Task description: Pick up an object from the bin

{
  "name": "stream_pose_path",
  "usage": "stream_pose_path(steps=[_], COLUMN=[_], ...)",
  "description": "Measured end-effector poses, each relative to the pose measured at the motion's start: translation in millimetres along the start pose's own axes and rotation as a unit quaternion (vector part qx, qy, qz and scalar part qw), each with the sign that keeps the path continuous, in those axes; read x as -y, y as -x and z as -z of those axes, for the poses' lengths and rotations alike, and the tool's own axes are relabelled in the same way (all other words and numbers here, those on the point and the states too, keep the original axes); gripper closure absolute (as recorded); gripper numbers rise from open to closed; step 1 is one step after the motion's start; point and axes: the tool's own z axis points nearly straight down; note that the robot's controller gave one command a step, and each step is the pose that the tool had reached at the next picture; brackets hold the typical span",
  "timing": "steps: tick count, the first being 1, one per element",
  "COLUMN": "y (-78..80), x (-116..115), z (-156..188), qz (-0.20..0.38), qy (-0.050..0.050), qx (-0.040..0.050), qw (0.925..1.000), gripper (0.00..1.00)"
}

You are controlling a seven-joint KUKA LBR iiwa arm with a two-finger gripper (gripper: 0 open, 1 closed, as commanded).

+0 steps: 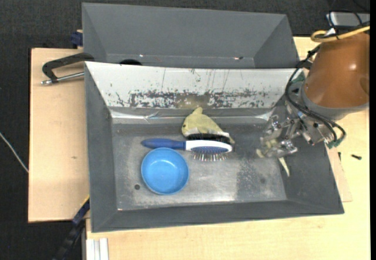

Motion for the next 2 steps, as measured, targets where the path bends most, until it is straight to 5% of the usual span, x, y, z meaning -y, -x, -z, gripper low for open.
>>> stream_pose_path(steps=[1, 2], y=[-5.3, 8.9], x=[-4.7, -8.3], z=[16.6, 54.5], qz=[-0.004, 0.002], qy=[0.001, 0.000], qx=[-0.0018, -0.0005], qw=[1.0000, 1.0000], gripper=[1.00, 1.00])
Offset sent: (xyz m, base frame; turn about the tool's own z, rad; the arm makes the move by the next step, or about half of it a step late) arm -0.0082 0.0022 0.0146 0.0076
